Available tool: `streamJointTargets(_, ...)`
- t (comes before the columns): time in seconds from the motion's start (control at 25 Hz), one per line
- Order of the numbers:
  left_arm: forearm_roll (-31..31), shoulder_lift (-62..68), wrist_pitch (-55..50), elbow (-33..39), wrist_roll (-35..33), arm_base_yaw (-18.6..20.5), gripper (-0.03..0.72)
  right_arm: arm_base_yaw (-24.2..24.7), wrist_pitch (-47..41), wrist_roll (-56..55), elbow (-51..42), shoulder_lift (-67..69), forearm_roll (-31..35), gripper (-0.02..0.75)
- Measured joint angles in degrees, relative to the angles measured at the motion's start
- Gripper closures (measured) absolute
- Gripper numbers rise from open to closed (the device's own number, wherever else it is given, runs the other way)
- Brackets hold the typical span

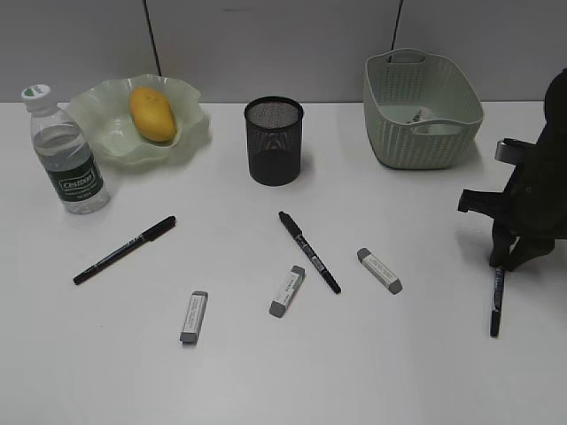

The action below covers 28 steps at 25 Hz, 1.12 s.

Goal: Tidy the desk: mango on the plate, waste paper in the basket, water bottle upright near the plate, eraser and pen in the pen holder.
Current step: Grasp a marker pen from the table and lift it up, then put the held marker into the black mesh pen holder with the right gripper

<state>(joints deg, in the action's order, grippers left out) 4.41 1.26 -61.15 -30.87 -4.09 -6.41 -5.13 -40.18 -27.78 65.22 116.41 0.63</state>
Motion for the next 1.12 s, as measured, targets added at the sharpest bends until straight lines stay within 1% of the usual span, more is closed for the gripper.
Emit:
streamJointTargets(0.12, 0.00, 0.00, 0.00, 0.00, 0.00, 0.00, 0.244, 0.00, 0.38, 2.57, 0.00, -0.84, -0.07, 0.587)
streamJointTargets(0.28, 0.00, 0.00, 0.00, 0.00, 0.00, 0.00, 0.244, -0.06, 2.42, 8.28, 0.00, -5.97, 0.01, 0.587)
streamJointTargets(0.36, 0.00, 0.00, 0.00, 0.00, 0.00, 0.00, 0.244, -0.38, 4.66, 11.11, 0.02, -9.46, 0.18, 0.587)
streamJointTargets(0.52, 0.00, 0.00, 0.00, 0.00, 0.00, 0.00, 0.244, -2.60, 12.23, 15.36, 0.49, -16.64, 3.34, 0.587)
streamJointTargets(0.6, 0.00, 0.00, 0.00, 0.00, 0.00, 0.00, 0.244, -4.53, 16.19, 16.94, 1.83, -18.98, 4.61, 0.588)
streamJointTargets(0.76, 0.00, 0.00, 0.00, 0.04, 0.00, 0.00, 0.244, -9.43, 23.25, 17.66, 5.62, -20.46, 5.01, 0.588)
streamJointTargets(0.96, 0.00, 0.00, 0.00, 0.21, 0.00, 0.00, 0.244, -15.33, 33.18, 17.80, 9.79, -19.32, 2.94, 0.589)
streamJointTargets(1.12, 0.00, 0.00, 0.00, 0.32, 0.00, 0.00, 0.244, -18.70, 42.66, 17.87, 10.84, -16.90, 2.18, 0.589)
